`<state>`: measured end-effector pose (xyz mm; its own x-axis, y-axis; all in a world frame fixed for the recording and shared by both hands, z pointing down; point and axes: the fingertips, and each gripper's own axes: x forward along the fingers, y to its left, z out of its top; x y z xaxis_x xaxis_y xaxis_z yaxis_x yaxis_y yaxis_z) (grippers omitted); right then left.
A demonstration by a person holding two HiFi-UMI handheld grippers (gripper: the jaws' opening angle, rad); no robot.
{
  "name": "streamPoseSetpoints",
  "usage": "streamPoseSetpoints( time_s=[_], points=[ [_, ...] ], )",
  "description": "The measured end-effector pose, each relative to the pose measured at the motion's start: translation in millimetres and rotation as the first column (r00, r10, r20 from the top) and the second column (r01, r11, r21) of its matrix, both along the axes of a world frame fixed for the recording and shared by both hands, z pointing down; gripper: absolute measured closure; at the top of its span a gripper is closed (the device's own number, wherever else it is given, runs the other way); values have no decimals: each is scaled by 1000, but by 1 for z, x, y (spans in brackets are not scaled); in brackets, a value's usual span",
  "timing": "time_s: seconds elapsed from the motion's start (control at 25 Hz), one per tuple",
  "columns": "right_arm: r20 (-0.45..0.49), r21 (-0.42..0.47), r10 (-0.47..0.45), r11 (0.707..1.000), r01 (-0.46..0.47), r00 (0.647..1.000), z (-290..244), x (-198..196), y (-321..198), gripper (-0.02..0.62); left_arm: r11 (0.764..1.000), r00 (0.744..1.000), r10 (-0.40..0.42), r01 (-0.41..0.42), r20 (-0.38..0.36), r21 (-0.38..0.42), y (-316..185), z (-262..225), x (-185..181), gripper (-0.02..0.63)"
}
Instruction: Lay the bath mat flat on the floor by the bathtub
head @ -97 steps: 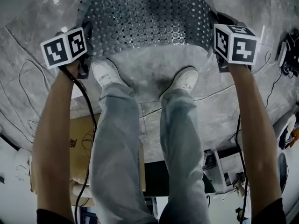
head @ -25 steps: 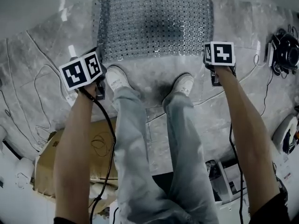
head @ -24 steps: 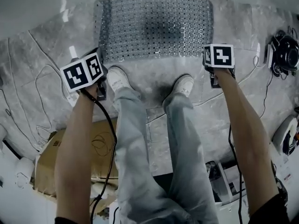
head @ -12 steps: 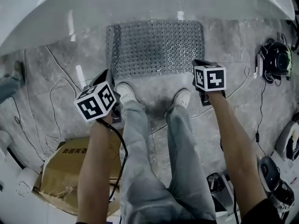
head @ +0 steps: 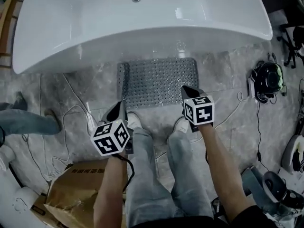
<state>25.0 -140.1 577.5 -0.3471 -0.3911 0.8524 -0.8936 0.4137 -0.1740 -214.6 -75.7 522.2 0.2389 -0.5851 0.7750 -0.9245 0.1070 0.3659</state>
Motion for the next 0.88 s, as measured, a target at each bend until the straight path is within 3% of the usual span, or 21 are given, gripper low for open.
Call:
streamPoseSetpoints(
  time_s=[0.28, 0.6, 0.88],
  points=[
    [176, 130, 43, 989, -67, 983, -118, -31, -8, 589, 997, 1000, 14, -12, -21, 72, 10, -102, 1, 600],
    [251, 274, 7, 959, -78, 968, -232, -38, -26, 588, 980, 1000, 19, -20, 10, 196, -6, -200, 16, 601],
    [283, 353, -12, 931, -92, 959, -317, -36, -36, 588, 947, 998, -55, 62, -30, 317, -28, -293, 16, 600]
  ],
)
